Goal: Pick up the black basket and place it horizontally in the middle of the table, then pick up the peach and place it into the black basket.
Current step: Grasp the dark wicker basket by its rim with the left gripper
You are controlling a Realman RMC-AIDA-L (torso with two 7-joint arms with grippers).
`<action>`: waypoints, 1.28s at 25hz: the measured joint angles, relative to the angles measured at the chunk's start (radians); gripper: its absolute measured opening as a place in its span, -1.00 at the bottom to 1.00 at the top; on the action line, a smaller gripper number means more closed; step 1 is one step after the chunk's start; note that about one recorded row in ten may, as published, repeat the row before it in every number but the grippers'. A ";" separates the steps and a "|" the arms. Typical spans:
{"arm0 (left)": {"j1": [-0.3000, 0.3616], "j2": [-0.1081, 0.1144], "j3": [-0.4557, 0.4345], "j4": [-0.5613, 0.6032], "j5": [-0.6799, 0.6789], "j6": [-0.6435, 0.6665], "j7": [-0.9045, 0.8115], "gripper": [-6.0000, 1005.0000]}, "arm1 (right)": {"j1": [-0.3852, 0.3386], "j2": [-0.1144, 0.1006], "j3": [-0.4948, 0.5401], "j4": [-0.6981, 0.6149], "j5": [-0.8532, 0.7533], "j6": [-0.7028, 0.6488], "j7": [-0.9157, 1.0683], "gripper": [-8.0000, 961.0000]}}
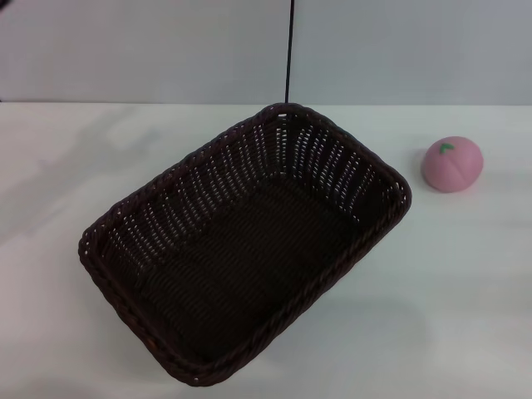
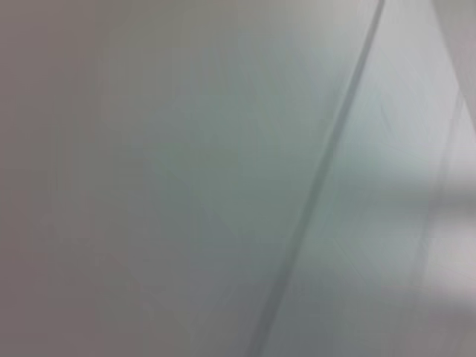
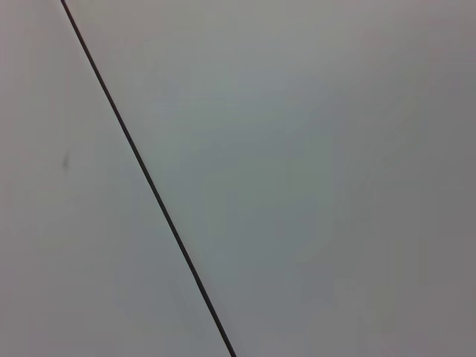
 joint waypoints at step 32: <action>-0.339 -0.128 -0.249 0.582 1.462 -0.031 -0.903 0.56 | -0.023 0.000 0.024 0.020 0.000 0.006 0.000 0.41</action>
